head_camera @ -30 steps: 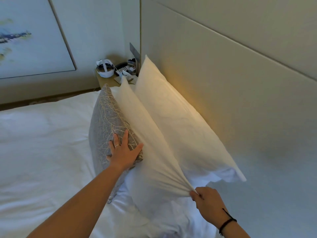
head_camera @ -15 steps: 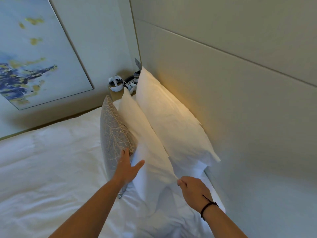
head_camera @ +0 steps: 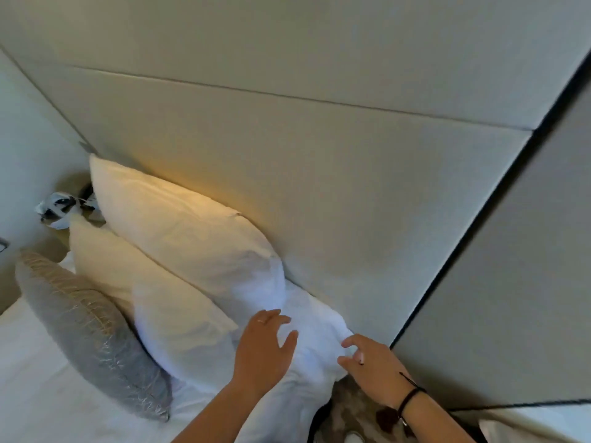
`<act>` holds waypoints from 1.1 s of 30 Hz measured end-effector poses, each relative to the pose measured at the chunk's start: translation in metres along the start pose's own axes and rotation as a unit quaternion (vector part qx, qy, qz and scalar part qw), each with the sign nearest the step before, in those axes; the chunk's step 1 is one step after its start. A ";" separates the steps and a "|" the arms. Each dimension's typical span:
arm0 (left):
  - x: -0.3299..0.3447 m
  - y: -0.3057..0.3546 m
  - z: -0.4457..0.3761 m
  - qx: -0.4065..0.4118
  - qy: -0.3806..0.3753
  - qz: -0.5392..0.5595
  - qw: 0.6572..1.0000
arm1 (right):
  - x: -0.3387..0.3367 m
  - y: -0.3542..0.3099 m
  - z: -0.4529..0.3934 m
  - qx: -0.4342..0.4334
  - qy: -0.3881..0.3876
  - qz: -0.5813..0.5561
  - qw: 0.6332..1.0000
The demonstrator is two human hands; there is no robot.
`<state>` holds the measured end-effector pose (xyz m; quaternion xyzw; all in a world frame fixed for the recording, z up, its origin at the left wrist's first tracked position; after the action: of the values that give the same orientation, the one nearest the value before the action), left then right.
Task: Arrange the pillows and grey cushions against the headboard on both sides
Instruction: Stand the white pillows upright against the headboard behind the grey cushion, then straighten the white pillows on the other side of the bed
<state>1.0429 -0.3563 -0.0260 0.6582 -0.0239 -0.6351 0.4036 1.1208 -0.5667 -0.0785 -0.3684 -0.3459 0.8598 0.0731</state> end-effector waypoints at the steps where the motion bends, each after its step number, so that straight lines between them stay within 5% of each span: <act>1: 0.016 0.019 0.001 0.031 -0.034 -0.013 0.999 | -0.007 0.024 0.012 0.029 0.016 -0.010 0.999; 8: 0.119 0.113 0.032 0.211 -0.277 -0.032 0.937 | -0.016 0.161 0.142 0.233 0.181 -0.116 0.948; 17: 0.219 0.130 0.115 0.328 -0.430 -0.026 0.841 | 0.133 0.198 0.358 0.470 0.288 -0.254 0.795; 33: 0.225 0.174 0.416 0.535 -0.527 -0.063 0.657 | 0.298 0.140 0.568 0.537 0.485 -0.334 0.604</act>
<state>0.8137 -0.8044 -0.0566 0.3149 -0.5266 -0.7772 -0.1394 0.5368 -0.8652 -0.0649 -0.4843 0.1652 0.5024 0.6970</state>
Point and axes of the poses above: each hand's wrist, its own z-axis away from the middle knuckle, its own x-axis out of the palm, y = z × x, the point moved 10 cm from there along -z, towards the middle knuckle, and after that the axes turned 4 degrees about z, right-handed, at the moved point
